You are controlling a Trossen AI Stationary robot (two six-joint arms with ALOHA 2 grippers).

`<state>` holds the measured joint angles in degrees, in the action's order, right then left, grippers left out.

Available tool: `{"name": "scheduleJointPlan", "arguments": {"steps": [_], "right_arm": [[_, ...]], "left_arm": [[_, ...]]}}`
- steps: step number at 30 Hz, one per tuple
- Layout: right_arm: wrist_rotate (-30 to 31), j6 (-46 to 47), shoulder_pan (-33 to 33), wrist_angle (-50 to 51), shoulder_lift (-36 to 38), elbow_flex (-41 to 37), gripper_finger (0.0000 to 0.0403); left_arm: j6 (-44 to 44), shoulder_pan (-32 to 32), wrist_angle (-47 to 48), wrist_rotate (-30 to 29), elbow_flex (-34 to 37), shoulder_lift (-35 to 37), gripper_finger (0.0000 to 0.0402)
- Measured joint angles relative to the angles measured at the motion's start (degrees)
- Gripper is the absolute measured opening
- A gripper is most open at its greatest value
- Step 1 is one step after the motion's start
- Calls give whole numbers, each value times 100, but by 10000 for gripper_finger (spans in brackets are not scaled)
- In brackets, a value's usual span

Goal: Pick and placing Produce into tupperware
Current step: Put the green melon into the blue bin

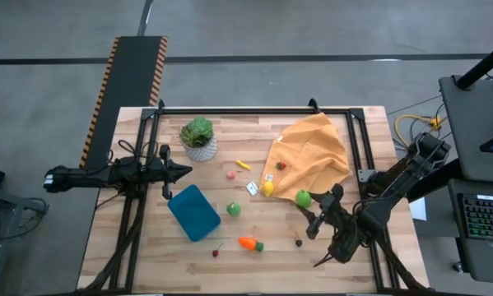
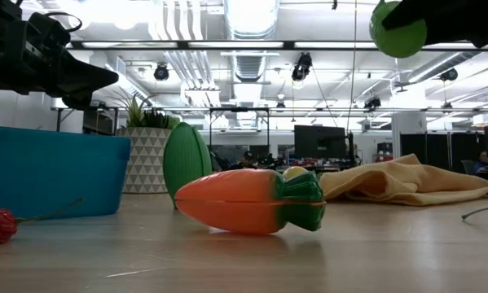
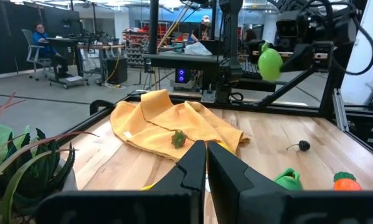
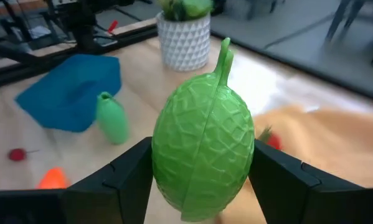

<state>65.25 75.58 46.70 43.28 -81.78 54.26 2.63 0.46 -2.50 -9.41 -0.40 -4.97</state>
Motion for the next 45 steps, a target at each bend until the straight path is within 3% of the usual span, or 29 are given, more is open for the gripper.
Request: {"name": "scheduleJointPlan", "arguments": {"steps": [7, 19, 29, 34, 40, 45], "right_arm": [[-719, -161, 17, -453, 2, 4, 226], [-1423, -3170, 17, -2832, 2, 0, 226], [-1128, -5120, 12, -4064, 2, -157, 226], [-1202, -5804, -53, -5278, 2, -539, 226], [-1897, -6472, -271, -7070, 2, -1301, 226], [-2471, -6683, -644, -7865, 112, -1804, 226]], "left_arm": [[0, 1, 0, 0, 0, 0, 0], [0, 1, -2, 0, -2, 0, 0], [0, 0, 0, 0, -2, 0, 0], [0, 1, -1, -1, -2, 0, 0], [0, 1, -2, 0, 0, 0, 0], [2, -1, -1, 0, -2, 1, 0]]}}
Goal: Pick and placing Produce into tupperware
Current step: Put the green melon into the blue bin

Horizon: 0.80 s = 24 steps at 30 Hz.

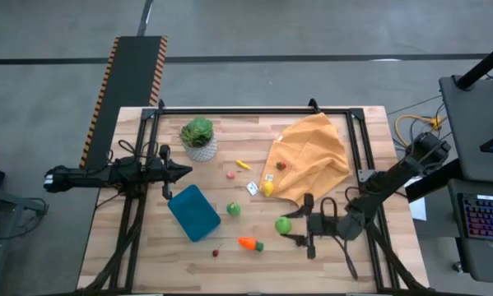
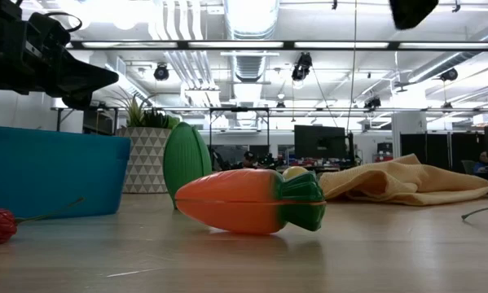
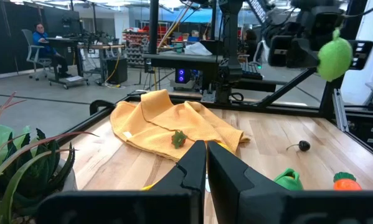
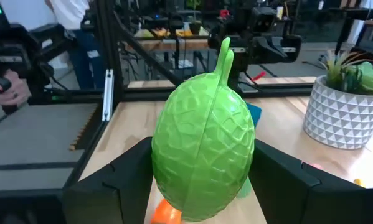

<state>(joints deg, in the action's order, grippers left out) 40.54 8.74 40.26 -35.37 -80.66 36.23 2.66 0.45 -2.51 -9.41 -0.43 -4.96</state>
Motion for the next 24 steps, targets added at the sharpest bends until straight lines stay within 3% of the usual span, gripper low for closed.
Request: {"name": "scheduleJointPlan", "arguments": {"steps": [15, 24], "right_arm": [[-1376, -585, -1315, -453, 886, -850, 226], [-1721, -584, -1652, -441, 897, -946, 226]], "left_arm": [[0, 1, 1, 0, 1, -52, 0], [0, 0, 1, 2, 0, -69, 0]]}}
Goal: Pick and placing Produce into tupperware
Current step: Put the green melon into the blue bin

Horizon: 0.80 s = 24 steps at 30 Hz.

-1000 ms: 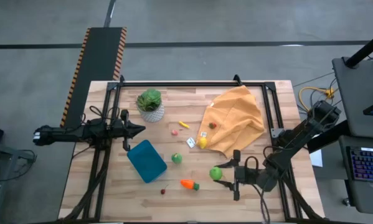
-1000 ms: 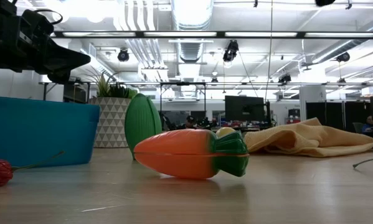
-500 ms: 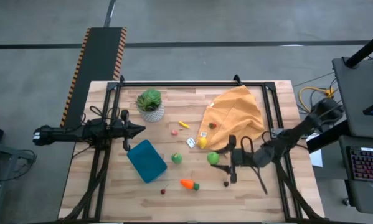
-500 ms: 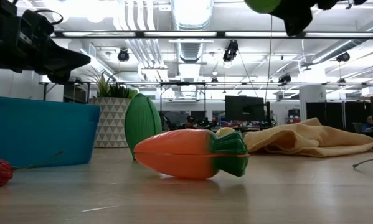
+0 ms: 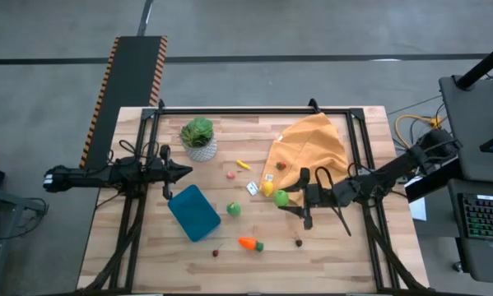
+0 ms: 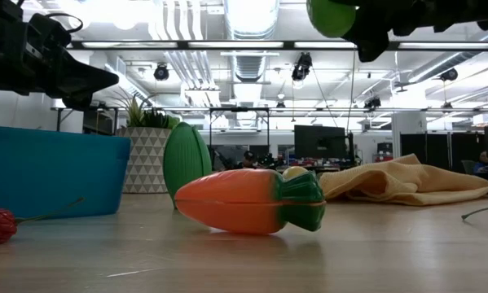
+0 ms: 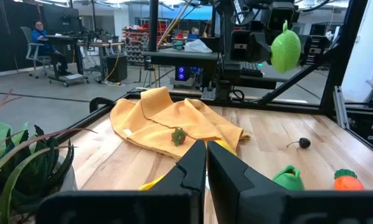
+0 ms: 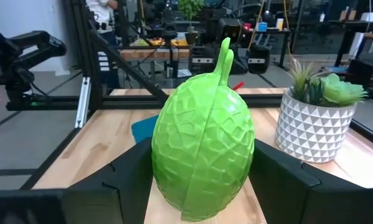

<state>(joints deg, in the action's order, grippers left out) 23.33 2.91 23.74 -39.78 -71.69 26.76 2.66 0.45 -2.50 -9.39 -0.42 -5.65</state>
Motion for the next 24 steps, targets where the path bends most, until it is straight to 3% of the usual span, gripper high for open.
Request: {"name": "scheduleJointPlan", "arguments": {"steps": [11, 24], "right_arm": [[-734, 244, -466, -12, -491, 302, 226], [-2268, -150, -1167, 10, -2416, 2145, 226]], "left_arm": [[0, 0, 0, -1, 0, -51, 0], [0, 0, 0, -2, 0, -48, 0]]}}
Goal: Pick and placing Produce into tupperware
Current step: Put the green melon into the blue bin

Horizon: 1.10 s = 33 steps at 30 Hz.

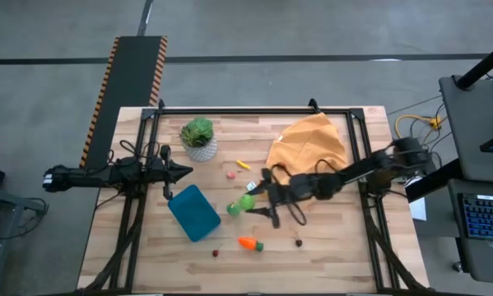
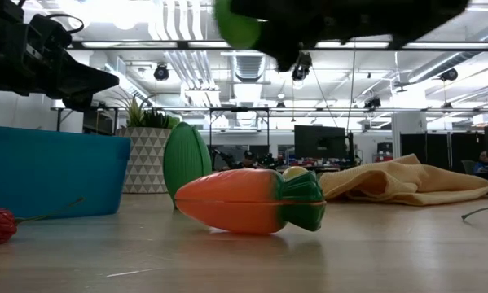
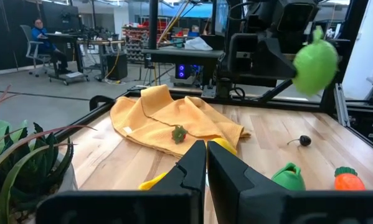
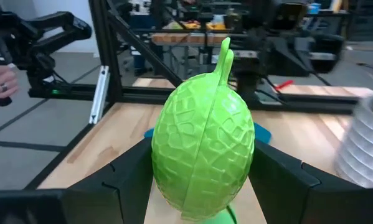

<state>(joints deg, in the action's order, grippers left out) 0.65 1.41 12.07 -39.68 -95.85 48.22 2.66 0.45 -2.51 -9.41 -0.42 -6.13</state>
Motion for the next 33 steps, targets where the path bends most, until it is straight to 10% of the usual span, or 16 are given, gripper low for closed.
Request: {"name": "scheduleJointPlan", "arguments": {"steps": [13, 33], "right_arm": [[-1449, -81, -425, 505, -1700, 2286, 226], [-1584, -183, -463, 2740, -2859, 4467, 226]], "left_arm": [[0, 2, 0, 11, 1, -1, 0], [0, 2, 11, 141, 2, -11, 0]]}}
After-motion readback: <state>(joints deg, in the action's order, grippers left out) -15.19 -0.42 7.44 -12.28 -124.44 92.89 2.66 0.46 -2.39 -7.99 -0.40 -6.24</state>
